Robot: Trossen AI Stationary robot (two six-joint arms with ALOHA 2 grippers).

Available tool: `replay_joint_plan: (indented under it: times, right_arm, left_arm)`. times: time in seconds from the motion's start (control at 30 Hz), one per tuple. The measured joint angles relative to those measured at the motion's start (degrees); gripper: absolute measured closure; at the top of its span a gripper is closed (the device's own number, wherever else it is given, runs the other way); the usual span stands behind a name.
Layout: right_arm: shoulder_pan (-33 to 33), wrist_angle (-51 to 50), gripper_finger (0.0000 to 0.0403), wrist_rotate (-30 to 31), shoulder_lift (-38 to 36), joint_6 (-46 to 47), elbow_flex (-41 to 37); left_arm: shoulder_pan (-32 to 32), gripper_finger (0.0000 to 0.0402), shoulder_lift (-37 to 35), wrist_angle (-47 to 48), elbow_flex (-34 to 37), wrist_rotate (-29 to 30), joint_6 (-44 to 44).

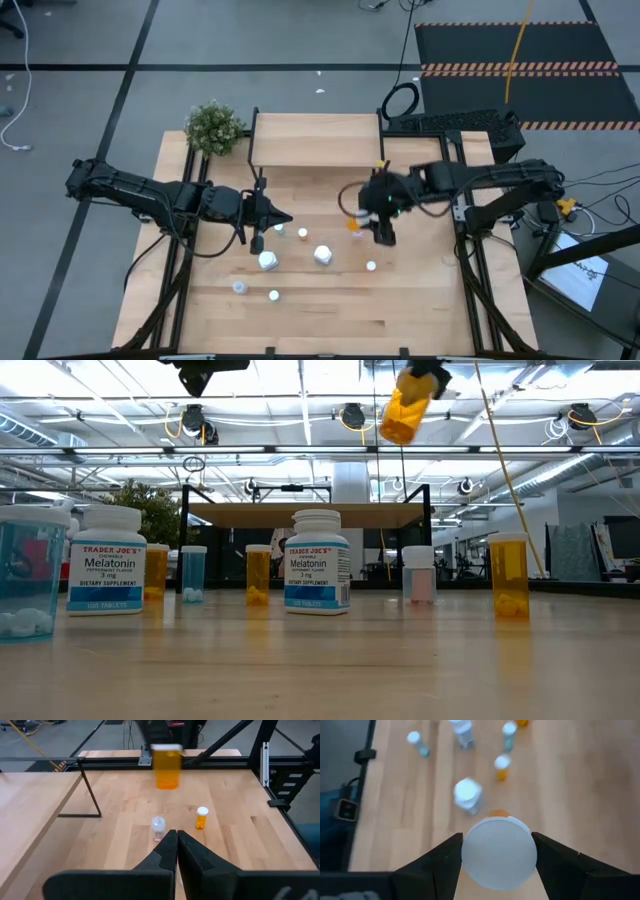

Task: Pick and place medicine bottles onto shelf by color
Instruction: Put the bottom big orange pill bottle on the shelf

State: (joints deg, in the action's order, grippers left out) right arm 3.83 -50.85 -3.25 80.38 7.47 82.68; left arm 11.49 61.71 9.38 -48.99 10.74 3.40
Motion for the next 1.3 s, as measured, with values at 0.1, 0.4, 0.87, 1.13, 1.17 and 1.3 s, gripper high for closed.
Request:
replay_joint_plan:
  times: [0.1,0.4,0.87,1.13,1.17,1.3]
  right_arm:
    - [-3.12,-0.52,0.0179,-0.02,0.02,-4.96,2.54]
    - [-10.97,-0.5,0.0179,0.16,0.0,-13.25,5.13]
    - [-16.56,1.13,0.0179,17.35,-0.52,-30.05,5.16]
    - [-16.73,2.93,0.0179,19.7,-1.53,-31.35,5.21]
    - [-16.61,3.05,0.0179,19.71,-1.58,-31.35,5.21]
    - [-16.52,3.04,0.0179,19.66,-1.68,-31.13,5.21]
  left_arm:
    - [-0.38,0.0387,0.0,-0.17,0.0,0.0,-2.0]
    - [-5.74,0.0387,0.0,-0.71,0.0,0.01,-3.28]
    - [-11.97,0.0387,-0.02,-0.69,0.0,-0.35,-3.23]
    - [-13.49,0.0387,-0.02,-0.65,-0.01,-0.33,-3.21]
    - [-13.49,0.0387,-0.02,-0.65,-0.02,-0.33,-3.21]
    - [-13.46,0.0387,-0.02,-0.65,-0.02,-0.34,-3.21]
